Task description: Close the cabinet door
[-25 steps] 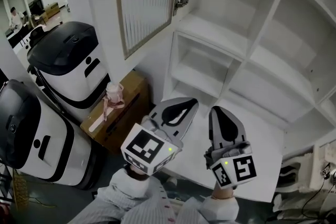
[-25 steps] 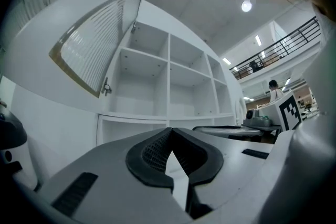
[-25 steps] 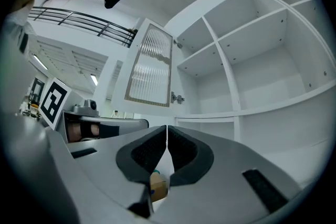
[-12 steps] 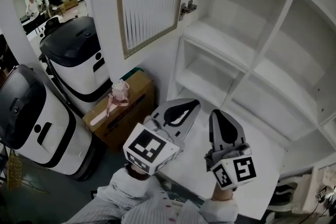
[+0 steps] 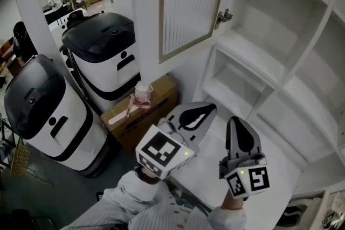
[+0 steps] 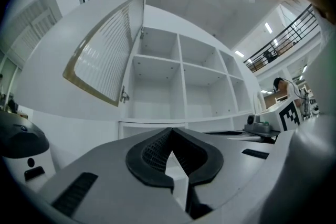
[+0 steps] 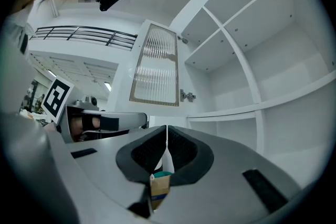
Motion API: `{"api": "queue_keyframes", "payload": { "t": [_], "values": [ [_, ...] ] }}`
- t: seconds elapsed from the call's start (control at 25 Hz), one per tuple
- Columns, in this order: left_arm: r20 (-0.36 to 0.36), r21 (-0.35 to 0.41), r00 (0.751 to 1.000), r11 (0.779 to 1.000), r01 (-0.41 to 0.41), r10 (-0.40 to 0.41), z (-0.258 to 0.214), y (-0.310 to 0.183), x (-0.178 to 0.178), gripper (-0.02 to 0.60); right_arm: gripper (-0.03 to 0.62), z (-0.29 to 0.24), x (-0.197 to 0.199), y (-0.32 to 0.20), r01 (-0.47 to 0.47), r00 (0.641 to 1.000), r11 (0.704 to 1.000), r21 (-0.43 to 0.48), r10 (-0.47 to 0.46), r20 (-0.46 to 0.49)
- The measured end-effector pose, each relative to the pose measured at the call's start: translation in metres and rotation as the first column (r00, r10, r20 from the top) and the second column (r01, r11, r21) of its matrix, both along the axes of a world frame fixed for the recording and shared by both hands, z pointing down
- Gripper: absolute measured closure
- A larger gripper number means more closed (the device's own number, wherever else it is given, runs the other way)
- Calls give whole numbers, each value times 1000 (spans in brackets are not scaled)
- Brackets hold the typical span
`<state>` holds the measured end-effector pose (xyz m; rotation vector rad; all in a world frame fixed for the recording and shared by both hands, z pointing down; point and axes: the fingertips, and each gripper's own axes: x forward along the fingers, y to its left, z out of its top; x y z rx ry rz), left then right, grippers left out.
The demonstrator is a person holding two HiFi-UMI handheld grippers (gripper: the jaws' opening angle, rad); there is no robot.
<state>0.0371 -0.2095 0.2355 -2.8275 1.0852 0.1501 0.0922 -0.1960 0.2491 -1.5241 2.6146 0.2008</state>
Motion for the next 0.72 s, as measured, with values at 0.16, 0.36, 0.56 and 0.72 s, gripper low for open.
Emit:
{"api": "queue_keyframes", "payload": {
  "t": [0.16, 0.36, 0.56, 0.72],
  "values": [
    [-5, -13, 997, 997, 71, -71, 2, -6, -28, 571, 577, 2, -11, -6, 23, 1000, 1000, -3, -23, 13],
    [-21, -43, 990, 989, 139, -140, 6, -11, -60, 569, 577, 6, -27, -13, 54, 998, 998, -12, -54, 18],
    [-32, -46, 976, 976, 214, -216, 7, -15, -90, 561, 577, 9, -44, -20, 95, 995, 995, -19, -95, 17],
    [-38, -59, 967, 967, 250, -252, 10, -18, -112, 492, 577, 11, -57, -24, 122, 993, 992, -25, -121, 12]
  ]
}}
